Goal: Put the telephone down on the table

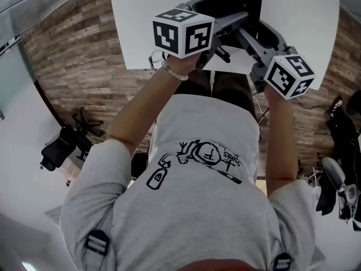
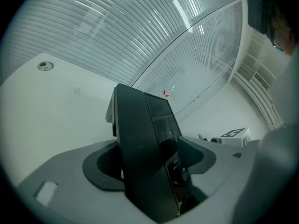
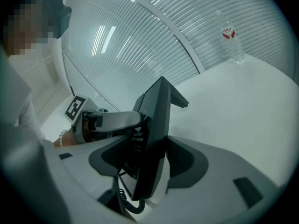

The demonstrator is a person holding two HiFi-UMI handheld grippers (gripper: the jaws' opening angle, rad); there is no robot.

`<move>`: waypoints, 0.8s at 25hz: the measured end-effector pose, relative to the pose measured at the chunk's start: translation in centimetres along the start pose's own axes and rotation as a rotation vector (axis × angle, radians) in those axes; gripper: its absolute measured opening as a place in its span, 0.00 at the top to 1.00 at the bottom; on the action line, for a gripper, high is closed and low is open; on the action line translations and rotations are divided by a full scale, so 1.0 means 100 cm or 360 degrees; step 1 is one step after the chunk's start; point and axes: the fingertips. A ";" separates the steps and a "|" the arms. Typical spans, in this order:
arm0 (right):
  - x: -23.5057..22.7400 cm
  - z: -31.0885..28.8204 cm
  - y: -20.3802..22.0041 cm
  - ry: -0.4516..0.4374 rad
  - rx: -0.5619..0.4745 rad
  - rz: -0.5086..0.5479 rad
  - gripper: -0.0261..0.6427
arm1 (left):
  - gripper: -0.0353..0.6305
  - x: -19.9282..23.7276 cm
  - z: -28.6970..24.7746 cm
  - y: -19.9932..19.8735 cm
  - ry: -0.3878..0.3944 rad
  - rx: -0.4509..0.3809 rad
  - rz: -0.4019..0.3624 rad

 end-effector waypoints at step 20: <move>-0.044 -0.034 0.005 0.0006 0.0043 -0.0066 0.61 | 0.44 0.038 -0.039 0.000 -0.0029 0.0053 0.0010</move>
Point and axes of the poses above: the fingertips, and each gripper's own axes: z backward along the fingers, x to its left, y out of its underside, and after that the axes turned 7 degrees about x, right-handed
